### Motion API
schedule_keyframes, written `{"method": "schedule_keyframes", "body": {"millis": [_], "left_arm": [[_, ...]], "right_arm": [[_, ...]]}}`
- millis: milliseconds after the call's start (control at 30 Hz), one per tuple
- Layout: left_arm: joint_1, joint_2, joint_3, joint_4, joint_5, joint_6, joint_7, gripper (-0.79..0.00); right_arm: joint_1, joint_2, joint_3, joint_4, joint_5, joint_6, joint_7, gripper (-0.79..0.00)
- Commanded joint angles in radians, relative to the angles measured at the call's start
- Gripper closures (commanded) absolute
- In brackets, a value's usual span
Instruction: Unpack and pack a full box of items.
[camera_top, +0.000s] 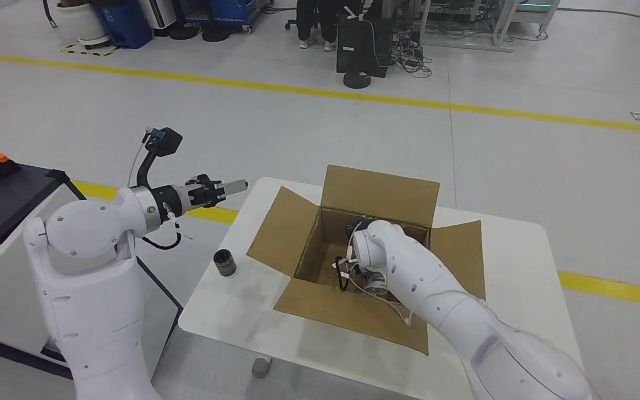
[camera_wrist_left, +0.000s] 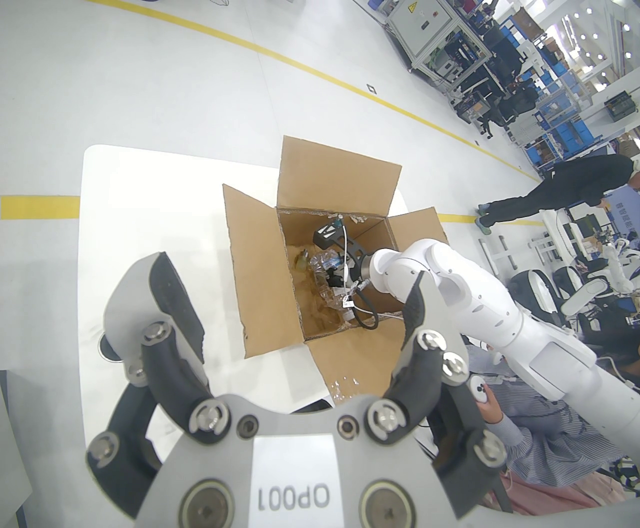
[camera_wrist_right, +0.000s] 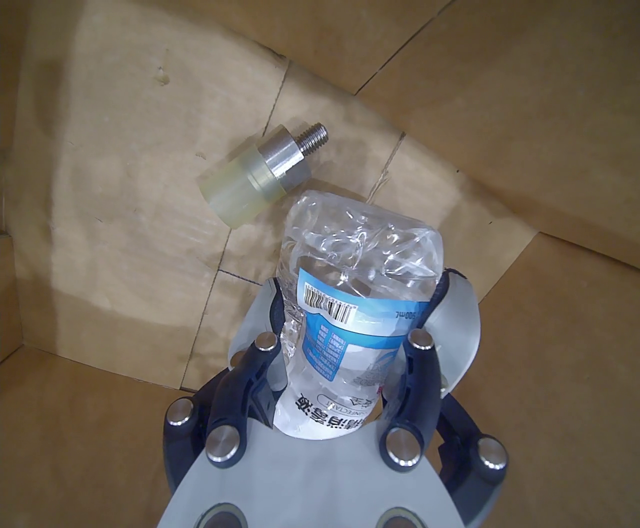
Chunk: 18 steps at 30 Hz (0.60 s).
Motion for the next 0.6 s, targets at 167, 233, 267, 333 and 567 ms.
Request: {"method": "schedule_keyframes", "body": {"millis": [167, 233, 267, 333, 567], "left_arm": [[0.0, 0.0, 0.0, 0.0, 0.0, 0.0, 0.0, -0.785], [0.0, 0.0, 0.0, 0.0, 0.0, 0.0, 0.0, -0.785], [0.0, 0.0, 0.0, 0.0, 0.0, 0.0, 0.0, -0.785], [0.0, 0.0, 0.0, 0.0, 0.0, 0.0, 0.0, -0.785], [0.0, 0.0, 0.0, 0.0, 0.0, 0.0, 0.0, -0.785]], "right_arm": [[-0.007, 0.002, 0.031, -0.019, 0.006, -0.02, -0.003, 0.0], [-0.011, 0.007, 0.043, -0.039, 0.003, -0.026, -0.005, 0.0], [-0.015, 0.01, 0.05, -0.05, 0.001, -0.029, -0.005, 0.0], [-0.023, 0.018, 0.065, -0.076, -0.008, -0.029, -0.004, 0.0], [-0.067, 0.057, 0.127, -0.184, -0.046, -0.029, 0.04, 0.0]]}}
